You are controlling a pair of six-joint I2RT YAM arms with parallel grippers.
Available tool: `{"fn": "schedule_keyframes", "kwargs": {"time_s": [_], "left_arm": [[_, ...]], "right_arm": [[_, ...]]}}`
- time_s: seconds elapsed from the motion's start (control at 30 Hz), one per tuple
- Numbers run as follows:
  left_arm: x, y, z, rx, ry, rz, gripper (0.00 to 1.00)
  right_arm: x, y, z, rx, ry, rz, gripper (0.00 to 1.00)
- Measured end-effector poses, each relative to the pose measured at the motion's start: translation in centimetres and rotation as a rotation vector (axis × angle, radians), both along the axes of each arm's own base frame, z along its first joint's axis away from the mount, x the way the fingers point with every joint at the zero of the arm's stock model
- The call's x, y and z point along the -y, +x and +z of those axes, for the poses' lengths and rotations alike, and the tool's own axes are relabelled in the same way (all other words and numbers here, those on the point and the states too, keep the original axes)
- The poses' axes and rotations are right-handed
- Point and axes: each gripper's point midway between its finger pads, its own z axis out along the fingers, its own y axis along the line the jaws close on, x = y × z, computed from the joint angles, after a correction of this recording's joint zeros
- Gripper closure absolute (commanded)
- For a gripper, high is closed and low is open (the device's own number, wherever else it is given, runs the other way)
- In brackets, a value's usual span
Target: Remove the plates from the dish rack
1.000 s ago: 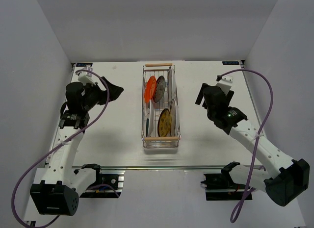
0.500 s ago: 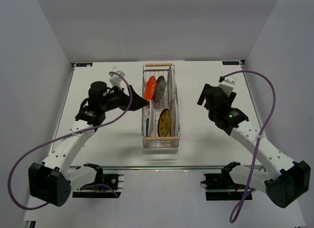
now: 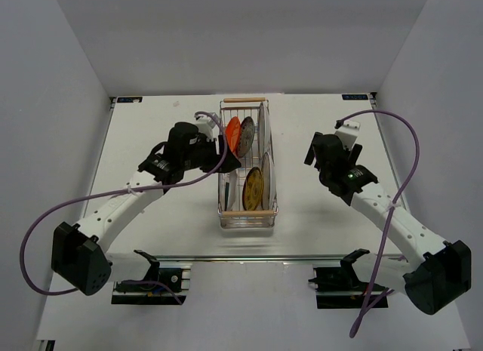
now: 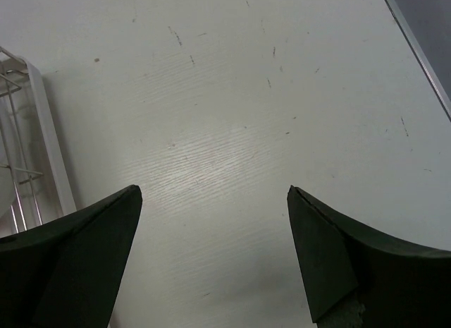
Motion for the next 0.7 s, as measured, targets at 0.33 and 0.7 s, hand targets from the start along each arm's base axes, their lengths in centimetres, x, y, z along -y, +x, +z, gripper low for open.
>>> {"fn": "schedule_keyframes", "kwargs": {"time_s": [0.33, 0.7], "left_arm": [[1.5, -0.2, -0.5, -0.034, 0.075, 0.015, 0.65], [0.6, -0.8, 0.2, -0.121, 0.130, 0.109, 0.94]], "right_arm": [[0.4, 0.1, -1.2, -0.041, -0.022, -0.014, 0.11], [0.8, -0.2, -2.8, -0.106, -0.050, -0.021, 0.11]]}}
